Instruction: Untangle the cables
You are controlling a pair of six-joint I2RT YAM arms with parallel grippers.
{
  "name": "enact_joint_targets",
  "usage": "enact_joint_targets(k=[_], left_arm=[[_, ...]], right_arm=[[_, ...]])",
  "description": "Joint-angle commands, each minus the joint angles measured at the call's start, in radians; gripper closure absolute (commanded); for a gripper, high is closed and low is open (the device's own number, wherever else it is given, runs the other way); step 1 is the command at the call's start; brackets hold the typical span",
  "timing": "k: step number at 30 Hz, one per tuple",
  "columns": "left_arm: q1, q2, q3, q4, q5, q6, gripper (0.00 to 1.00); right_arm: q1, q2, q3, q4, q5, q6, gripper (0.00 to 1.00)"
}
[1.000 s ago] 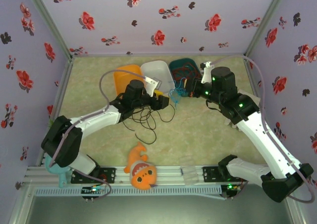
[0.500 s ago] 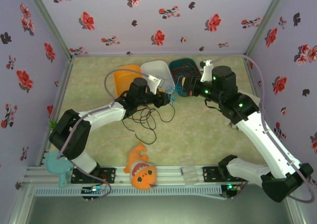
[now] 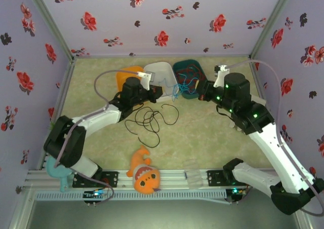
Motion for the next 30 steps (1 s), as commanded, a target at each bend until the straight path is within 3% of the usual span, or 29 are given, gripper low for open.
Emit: enact_joint_targets(k=[1,9,18,30], left_arm=[[0.021,-0.109,-0.034,-0.105,-0.142,0.027,1.0],[0.099,-0.357,-0.135,-0.361,-0.318,0.064,1.0],[0.211,-0.606,-0.164,-0.589,-0.417,0.131,1.0],[0.33,-0.648,-0.057,-0.74,-0.453,0.186,1.0]], right_arm=[[-0.011,-0.029,0.007,-0.115,0.186,-0.022,1.0],[-0.047,-0.073,0.018,-0.267,0.443,-0.002,1.0],[-0.1,-0.085,0.017,-0.342,0.542,0.008,1.0],[-0.167,-0.086,0.011,-0.422,0.628,0.028,1.0]])
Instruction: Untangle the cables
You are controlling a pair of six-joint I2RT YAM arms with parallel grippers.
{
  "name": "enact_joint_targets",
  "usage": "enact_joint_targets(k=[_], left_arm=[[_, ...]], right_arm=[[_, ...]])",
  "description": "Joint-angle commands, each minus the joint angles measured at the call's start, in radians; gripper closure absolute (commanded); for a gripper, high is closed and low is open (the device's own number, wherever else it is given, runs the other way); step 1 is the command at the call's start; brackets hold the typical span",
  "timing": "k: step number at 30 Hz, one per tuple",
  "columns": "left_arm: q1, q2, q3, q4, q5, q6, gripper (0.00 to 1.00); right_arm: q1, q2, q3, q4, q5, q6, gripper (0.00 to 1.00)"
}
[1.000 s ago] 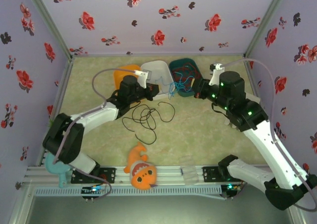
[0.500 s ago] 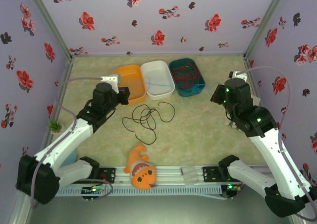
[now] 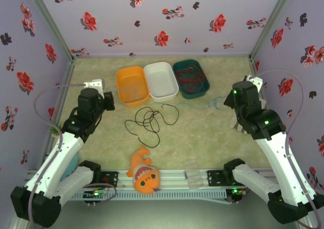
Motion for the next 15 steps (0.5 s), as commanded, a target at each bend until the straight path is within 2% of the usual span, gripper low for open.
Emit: enact_joint_targets(k=[1,6,8,11,15], left_arm=[[0.045,-0.001,0.07,-0.061,-0.032,0.04,1.0],[0.052,0.012,0.157,-0.084,-0.038,0.103,1.0],[0.065,0.027,0.209,-0.119,-0.099,0.135,1.0],[0.135,0.055,0.266,-0.158,-0.114,0.131,1.0],[0.212,0.072,0.324,-0.171,-0.103,0.122,1.0]], right_arm=[[-0.029,-0.011,0.009,-0.059,0.071,0.023,1.0],[-0.046,-0.011,0.004,-0.062,0.054,0.016,1.0],[-0.048,-0.008,0.015,-0.088,0.094,0.014,1.0],[-0.065,-0.01,0.019,-0.117,0.148,0.016,1.0],[-0.101,-0.01,0.007,-0.131,0.16,0.017,1.0]])
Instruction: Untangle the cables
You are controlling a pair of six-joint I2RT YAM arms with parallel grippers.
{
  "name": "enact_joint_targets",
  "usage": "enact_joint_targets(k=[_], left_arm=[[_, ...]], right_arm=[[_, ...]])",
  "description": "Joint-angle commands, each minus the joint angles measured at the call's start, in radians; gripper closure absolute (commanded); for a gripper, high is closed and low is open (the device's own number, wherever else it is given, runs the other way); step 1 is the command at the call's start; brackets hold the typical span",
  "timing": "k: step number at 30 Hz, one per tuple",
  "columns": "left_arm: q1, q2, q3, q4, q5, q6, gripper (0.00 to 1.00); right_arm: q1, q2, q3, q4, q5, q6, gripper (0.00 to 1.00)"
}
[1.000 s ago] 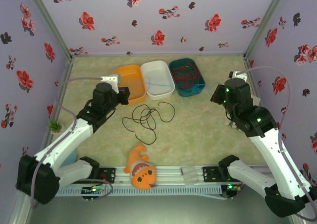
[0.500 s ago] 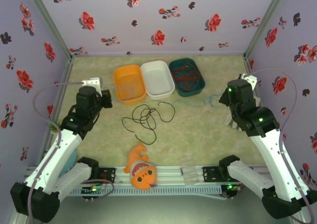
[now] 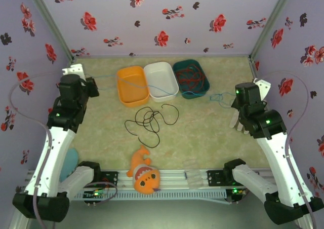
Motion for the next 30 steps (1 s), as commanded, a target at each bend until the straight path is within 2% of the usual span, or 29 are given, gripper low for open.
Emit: enact_joint_targets(k=[1,7,14,17,23,27,30], left_arm=[[0.046,0.013,0.062,-0.044,-0.028,0.031,1.0],[0.113,0.055,0.171,-0.058,-0.022,0.044,1.0],[0.151,0.098,0.336,-0.051,-0.006,0.07,1.0],[0.151,0.122,0.407,-0.039,0.084,0.063,1.0],[0.147,0.227,0.539,-0.046,0.344,0.008,1.0],[0.103,0.305,0.605,-0.027,0.419,-0.004,1.0],[0.049,0.367,0.668,-0.02,0.425,0.016,1.0]], right_arm=[[-0.03,-0.01,0.002,-0.034,0.063,0.012,1.0],[-0.086,-0.008,-0.019,-0.033,0.06,0.016,1.0],[-0.164,0.001,-0.047,-0.025,0.025,0.018,1.0],[-0.171,-0.01,-0.063,0.011,-0.048,0.01,1.0],[-0.171,-0.019,-0.055,0.072,-0.199,-0.028,1.0],[-0.171,-0.018,-0.053,0.103,-0.27,-0.054,1.0],[-0.172,-0.015,-0.055,0.124,-0.337,-0.059,1.0]])
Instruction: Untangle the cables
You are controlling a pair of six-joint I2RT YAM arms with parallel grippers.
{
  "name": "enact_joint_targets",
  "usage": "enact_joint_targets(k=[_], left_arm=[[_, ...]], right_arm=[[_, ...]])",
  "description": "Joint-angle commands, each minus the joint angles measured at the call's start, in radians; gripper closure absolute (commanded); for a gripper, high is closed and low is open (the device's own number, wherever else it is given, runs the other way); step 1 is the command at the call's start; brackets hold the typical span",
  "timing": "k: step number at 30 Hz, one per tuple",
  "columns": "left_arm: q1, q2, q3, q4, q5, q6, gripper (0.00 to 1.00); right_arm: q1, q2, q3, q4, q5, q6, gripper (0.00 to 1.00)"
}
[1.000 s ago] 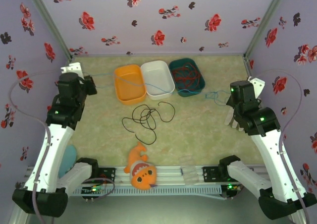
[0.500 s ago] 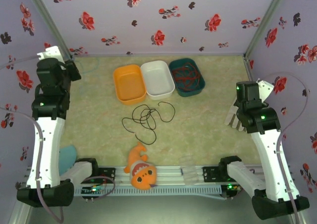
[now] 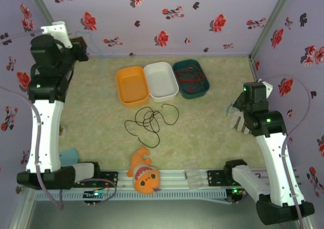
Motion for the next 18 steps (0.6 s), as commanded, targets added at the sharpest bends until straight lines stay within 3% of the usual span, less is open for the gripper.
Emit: enact_joint_targets(k=[1,9,18], left_arm=[[-0.059,0.065,0.092,0.023,0.076,0.007,1.0],[-0.186,0.266,0.302,0.046,0.102,0.032,1.0],[-0.201,0.5,0.575,0.044,0.203,-0.026,1.0]], right_arm=[[-0.004,-0.008,-0.006,0.056,-0.099,-0.031,1.0],[-0.003,-0.005,-0.04,0.121,-0.177,-0.024,1.0],[-0.003,0.009,-0.062,0.173,-0.212,-0.034,1.0]])
